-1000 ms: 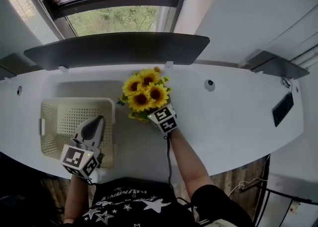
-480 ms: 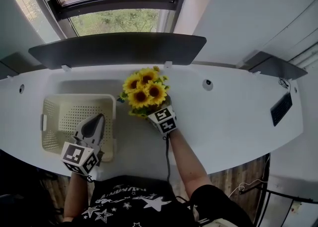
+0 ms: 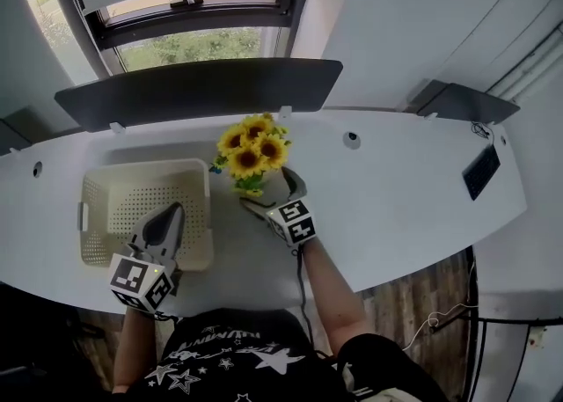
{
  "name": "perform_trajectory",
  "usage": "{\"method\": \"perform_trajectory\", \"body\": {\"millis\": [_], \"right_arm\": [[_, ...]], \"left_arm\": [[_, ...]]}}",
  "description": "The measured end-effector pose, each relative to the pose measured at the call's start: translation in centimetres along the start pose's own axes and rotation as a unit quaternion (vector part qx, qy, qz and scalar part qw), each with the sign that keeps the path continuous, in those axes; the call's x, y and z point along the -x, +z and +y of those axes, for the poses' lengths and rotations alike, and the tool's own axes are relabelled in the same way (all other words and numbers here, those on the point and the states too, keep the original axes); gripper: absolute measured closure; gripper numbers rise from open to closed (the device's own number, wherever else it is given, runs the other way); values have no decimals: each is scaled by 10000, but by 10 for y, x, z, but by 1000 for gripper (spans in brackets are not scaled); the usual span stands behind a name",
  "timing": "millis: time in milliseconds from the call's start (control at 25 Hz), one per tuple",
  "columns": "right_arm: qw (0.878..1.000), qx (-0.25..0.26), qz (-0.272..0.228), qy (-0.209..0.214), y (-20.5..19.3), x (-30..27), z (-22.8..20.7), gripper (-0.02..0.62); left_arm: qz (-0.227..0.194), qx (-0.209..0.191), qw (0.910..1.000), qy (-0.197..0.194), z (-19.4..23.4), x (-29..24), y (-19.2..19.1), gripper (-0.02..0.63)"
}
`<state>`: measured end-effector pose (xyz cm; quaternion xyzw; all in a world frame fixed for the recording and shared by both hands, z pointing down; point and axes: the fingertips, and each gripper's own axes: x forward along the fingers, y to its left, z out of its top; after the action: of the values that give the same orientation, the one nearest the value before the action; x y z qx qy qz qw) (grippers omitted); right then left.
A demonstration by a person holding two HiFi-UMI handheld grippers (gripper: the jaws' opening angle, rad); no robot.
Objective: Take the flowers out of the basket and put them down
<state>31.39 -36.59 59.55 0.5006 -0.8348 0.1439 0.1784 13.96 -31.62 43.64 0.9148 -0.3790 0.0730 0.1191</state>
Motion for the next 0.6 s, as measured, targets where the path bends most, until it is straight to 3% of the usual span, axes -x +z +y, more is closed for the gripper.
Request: {"method": "perform_trajectory", "body": {"millis": [400, 600], "right_arm": [[9944, -386, -489, -856, 26, 65, 43, 51], [9914, -340, -696, -1056, 40, 90, 80, 52]], "left_arm": [[-225, 8, 9990, -385, 11, 79, 6, 597], [-290, 8, 9980, -555, 12, 119, 0, 597]]}}
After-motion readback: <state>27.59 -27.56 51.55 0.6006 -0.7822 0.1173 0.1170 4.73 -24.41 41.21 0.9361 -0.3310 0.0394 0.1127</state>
